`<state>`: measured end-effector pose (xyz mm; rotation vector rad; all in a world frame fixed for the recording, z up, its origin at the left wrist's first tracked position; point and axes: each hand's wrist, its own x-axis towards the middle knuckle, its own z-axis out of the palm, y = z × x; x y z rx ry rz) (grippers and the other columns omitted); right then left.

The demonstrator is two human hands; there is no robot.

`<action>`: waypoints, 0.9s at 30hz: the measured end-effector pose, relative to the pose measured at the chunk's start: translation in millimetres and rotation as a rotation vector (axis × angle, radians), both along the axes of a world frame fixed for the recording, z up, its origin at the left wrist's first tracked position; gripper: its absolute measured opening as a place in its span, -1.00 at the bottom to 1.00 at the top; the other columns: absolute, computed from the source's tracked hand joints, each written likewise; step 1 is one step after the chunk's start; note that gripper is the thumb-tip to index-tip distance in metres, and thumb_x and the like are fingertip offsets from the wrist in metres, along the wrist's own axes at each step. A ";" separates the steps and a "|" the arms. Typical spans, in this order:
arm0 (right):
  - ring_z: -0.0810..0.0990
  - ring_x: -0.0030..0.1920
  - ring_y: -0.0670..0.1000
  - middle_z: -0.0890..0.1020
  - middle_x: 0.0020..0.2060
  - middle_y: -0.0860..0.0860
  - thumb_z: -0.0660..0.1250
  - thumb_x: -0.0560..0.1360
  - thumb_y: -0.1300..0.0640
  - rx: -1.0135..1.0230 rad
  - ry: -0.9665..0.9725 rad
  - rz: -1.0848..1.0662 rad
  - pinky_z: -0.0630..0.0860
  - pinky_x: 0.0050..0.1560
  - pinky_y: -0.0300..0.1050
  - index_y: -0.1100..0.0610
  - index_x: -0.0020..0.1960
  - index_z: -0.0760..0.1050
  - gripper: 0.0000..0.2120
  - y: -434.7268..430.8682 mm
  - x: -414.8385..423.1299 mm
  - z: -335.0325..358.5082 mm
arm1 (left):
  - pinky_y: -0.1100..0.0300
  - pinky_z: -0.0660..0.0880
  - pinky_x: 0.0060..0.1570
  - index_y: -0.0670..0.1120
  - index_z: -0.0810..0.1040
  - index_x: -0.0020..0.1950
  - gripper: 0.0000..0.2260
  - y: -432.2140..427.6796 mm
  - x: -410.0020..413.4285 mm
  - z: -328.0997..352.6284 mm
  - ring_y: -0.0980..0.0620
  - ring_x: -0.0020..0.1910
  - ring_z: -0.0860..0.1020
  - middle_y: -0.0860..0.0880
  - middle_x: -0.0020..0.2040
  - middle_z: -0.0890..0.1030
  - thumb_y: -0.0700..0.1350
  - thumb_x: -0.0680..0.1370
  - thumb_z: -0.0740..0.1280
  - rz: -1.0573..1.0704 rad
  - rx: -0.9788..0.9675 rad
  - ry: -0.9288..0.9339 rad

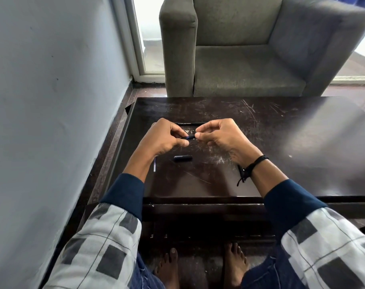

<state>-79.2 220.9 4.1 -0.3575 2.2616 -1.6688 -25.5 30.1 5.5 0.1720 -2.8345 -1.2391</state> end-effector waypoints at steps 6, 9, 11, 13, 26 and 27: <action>0.56 -0.35 -0.09 0.68 -0.32 0.10 0.52 0.48 0.12 0.031 0.018 0.001 0.48 -0.37 -0.35 0.33 -0.10 0.67 -0.76 -2.8 2.9 -0.8 | 0.32 0.47 -0.16 -0.02 0.75 -0.02 -0.81 2.0 0.7 0.6 0.16 -0.20 0.64 0.07 -0.23 0.70 -0.13 0.38 0.60 -0.002 -0.012 0.009; 0.58 -0.32 -0.06 0.69 -0.29 0.12 0.55 0.45 0.10 0.005 0.010 -0.002 0.51 -0.33 -0.33 0.30 -0.07 0.68 -0.76 -2.2 2.4 0.3 | 0.36 0.44 -0.19 -0.02 0.75 -0.01 -0.80 2.1 0.9 1.6 0.20 -0.23 0.62 0.09 -0.23 0.69 -0.13 0.39 0.59 -0.003 -0.008 0.007; 0.59 -0.32 -0.07 0.69 -0.29 0.10 0.57 0.42 0.16 0.010 0.026 0.011 0.54 -0.29 -0.31 0.24 -0.08 0.69 -0.83 -1.0 1.4 1.0 | 0.39 0.42 -0.21 -0.03 0.75 0.00 -0.80 2.2 0.8 1.7 0.23 -0.24 0.61 0.11 -0.24 0.68 -0.14 0.39 0.59 -0.003 -0.001 0.003; 0.58 -0.33 -0.08 0.67 -0.32 0.09 0.57 0.42 0.19 0.032 0.039 0.018 0.53 -0.30 -0.31 0.24 -0.11 0.69 -0.87 -1.4 1.4 0.9 | 0.38 0.43 -0.22 -0.03 0.75 0.00 -0.81 2.4 0.9 1.8 0.21 -0.24 0.62 0.10 -0.24 0.68 -0.15 0.40 0.59 -0.003 0.004 0.003; 0.56 -0.33 -0.03 0.65 -0.36 0.06 0.55 0.45 0.18 0.041 0.035 0.015 0.52 -0.24 -0.16 0.24 -0.14 0.68 -0.88 -3.5 3.4 1.0 | 0.28 0.53 -0.11 -0.05 0.74 -0.01 -0.81 1.6 0.0 -0.4 0.11 -0.16 0.66 0.02 -0.18 0.71 -0.17 0.39 0.59 -0.001 0.026 0.006; 0.55 -0.33 -0.02 0.66 -0.37 0.06 0.54 0.46 0.15 0.052 0.030 0.013 0.51 -0.23 -0.13 0.25 -0.14 0.68 -0.85 -4.0 3.8 0.7 | 0.29 0.51 -0.12 -0.06 0.74 -0.01 -0.81 2.2 0.1 -0.4 0.11 -0.17 0.66 0.03 -0.19 0.71 -0.17 0.40 0.59 -0.003 0.026 0.003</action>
